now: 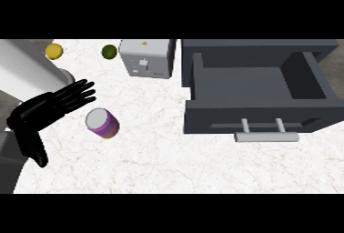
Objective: Pick up the can, place it into the drawer and close the drawer
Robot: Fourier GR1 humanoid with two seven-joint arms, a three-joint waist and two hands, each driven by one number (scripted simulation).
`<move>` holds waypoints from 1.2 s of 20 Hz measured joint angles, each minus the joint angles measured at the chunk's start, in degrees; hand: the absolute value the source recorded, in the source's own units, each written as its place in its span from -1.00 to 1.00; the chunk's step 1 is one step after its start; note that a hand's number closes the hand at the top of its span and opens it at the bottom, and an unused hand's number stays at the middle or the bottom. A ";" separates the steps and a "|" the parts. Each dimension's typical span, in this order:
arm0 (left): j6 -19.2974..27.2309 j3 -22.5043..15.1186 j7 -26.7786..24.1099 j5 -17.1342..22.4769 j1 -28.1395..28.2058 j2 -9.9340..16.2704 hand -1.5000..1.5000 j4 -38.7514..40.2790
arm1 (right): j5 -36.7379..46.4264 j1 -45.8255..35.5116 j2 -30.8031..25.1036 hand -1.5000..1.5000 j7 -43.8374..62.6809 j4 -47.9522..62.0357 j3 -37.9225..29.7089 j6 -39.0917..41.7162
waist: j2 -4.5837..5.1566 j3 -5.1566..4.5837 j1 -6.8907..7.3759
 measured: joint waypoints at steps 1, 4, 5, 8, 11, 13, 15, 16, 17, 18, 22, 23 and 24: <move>0.50 -0.02 -1.37 -2.31 -0.41 -1.23 -1.00 0.88 | -0.82 -0.19 -0.28 -1.00 0.61 -0.19 -0.48 0.14 | 0.02 0.00 -0.07; 0.82 0.70 -6.54 -9.16 -1.58 -2.76 -1.00 5.16 | -1.60 0.04 -0.26 -1.00 0.78 -0.24 -1.81 1.16 | 0.08 -0.02 -0.27; 0.89 0.81 -8.79 -11.43 -1.49 -3.29 -1.00 6.20 | -1.85 0.08 -0.26 -1.00 1.35 -0.67 -2.14 1.20 | 0.09 -0.02 -0.27; 1.50 1.27 -13.84 -16.46 -2.04 -4.03 -1.00 9.61 | -2.21 -0.12 0.16 -1.00 2.30 -1.15 -2.52 1.69 | 0.10 -0.03 -0.28; 2.46 1.95 -18.62 -21.24 -4.23 -3.65 -1.00 15.70 | -2.86 -0.61 -0.12 -1.00 2.50 -0.64 -3.41 2.72 | 0.17 -0.04 -0.46; 3.46 1.88 -22.00 -24.56 -5.62 -3.37 -1.00 19.69 | -2.87 -1.19 -0.42 -1.00 2.62 0.05 -3.76 3.29 | 0.23 -0.06 -0.59; 4.23 1.74 -24.70 -27.17 -6.95 -2.67 -1.00 23.67 | -2.74 -0.74 0.29 -1.00 2.16 -0.20 -4.02 4.01 | 0.30 -0.07 -0.81; 4.83 1.67 -26.16 -28.48 -7.64 -2.17 -1.00 25.68 | -2.66 -0.97 0.32 -1.00 2.23 -0.38 -4.00 4.03 | 0.40 -0.09 -1.00; 5.53 1.25 -27.62 -29.78 -7.62 -2.19 -1.00 26.77 | -2.72 -1.08 0.47 -1.00 3.10 -1.38 -3.84 3.61 | 0.40 -0.09 -0.98; 6.14 0.95 -28.97 -30.96 -7.75 -1.85 -1.00 28.17 | -2.85 -0.34 0.90 -1.00 2.42 -1.25 -4.20 4.41 | 0.43 -0.12 -1.14; 8.71 -0.11 -32.92 -34.25 -9.31 -2.08 -1.00 32.94 | -3.38 -0.22 1.15 -1.00 2.31 -1.02 -4.74 5.48 | 0.51 -0.14 -1.36; 8.96 -0.49 -33.94 -34.97 -9.32 -1.86 -1.00 33.89 | -4.09 -0.44 0.67 -1.00 3.01 -1.22 -5.06 5.27 | 0.56 -0.15 -1.42; 9.56 -0.82 -34.86 -35.59 -9.40 -2.16 -1.00 34.79 | -3.94 -0.44 0.80 -1.00 2.99 -1.09 -4.98 5.51 | 0.57 -0.16 -1.43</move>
